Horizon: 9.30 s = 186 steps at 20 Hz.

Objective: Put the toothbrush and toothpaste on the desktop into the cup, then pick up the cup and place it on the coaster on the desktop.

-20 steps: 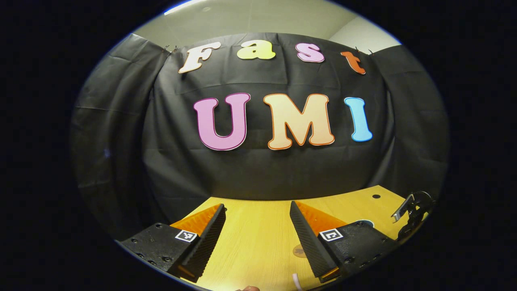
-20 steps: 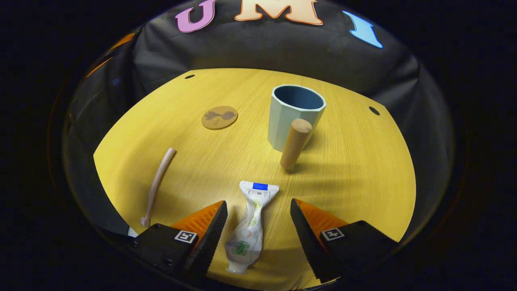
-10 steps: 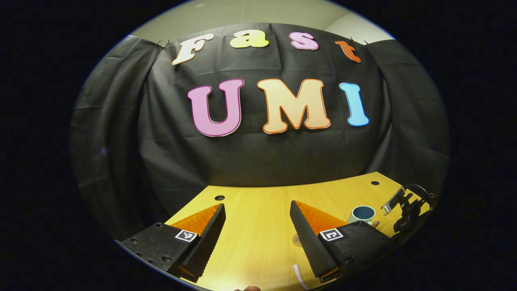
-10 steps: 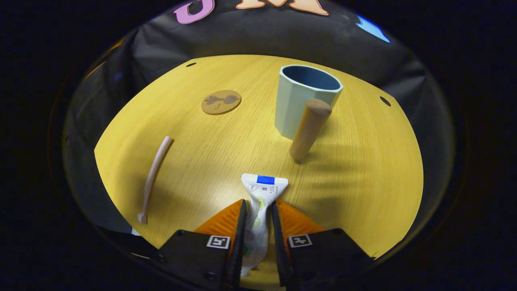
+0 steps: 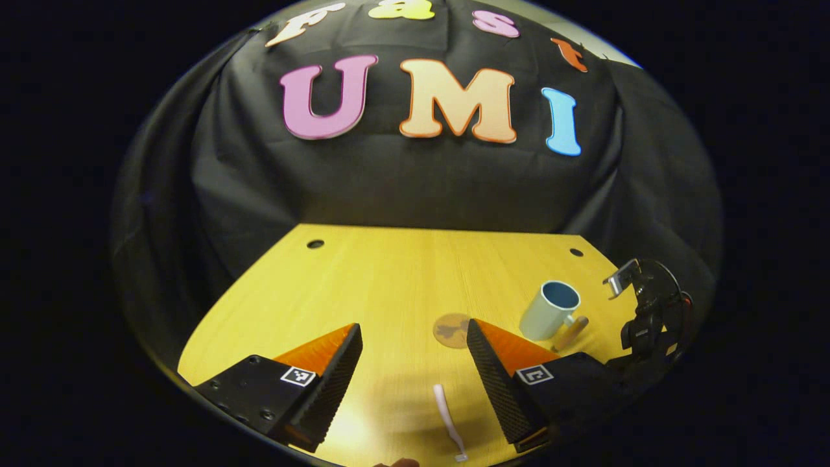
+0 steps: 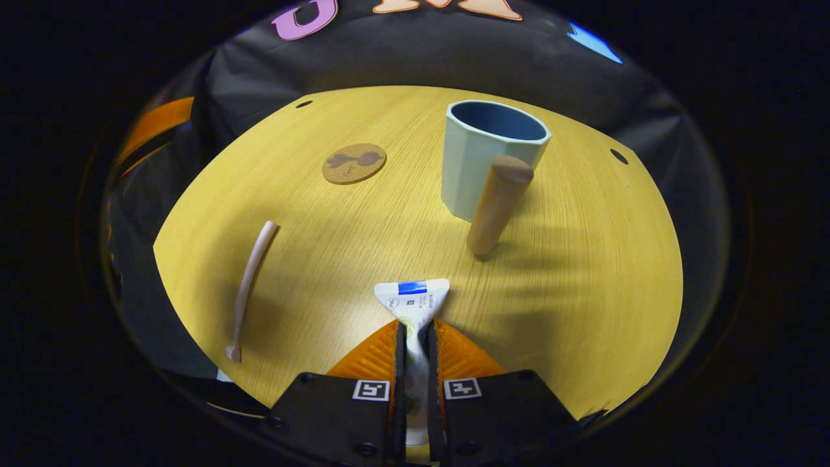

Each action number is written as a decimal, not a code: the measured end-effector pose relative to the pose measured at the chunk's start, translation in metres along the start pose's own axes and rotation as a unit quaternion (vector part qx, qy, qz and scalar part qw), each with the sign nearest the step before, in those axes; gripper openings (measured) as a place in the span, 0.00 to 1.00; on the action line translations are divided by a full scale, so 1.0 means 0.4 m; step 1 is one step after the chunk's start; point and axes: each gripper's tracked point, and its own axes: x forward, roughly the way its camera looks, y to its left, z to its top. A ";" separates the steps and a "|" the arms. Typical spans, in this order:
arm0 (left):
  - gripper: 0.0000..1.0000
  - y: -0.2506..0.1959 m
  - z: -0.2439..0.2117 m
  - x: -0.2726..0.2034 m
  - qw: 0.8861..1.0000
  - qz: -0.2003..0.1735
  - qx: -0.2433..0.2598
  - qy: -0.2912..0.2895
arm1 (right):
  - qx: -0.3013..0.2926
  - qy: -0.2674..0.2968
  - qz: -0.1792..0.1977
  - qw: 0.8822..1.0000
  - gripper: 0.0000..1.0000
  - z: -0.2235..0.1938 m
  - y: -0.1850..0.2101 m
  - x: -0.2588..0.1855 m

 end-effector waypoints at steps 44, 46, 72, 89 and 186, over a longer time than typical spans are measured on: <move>0.00 -0.068 -0.391 0.080 0.924 -0.026 0.058 0.378 | 0.000 -0.001 0.037 0.999 0.16 0.002 0.006 0.004; 0.00 -0.064 -0.389 0.077 0.928 -0.030 0.057 0.367 | 0.021 -0.002 0.040 0.999 0.14 0.011 0.002 0.004; 0.00 -0.037 -0.316 0.038 0.954 -0.063 -0.008 0.292 | 0.138 -0.198 0.133 0.961 0.06 0.399 -0.058 -0.205; 0.00 -0.029 -0.267 -0.022 0.967 -0.031 -0.037 0.252 | 0.175 -0.346 0.097 0.917 0.06 0.699 -0.183 -0.090; 0.96 0.369 0.050 0.059 0.994 0.088 -0.058 -0.002 | 0.026 0.084 -0.023 0.996 0.78 0.304 -0.139 0.064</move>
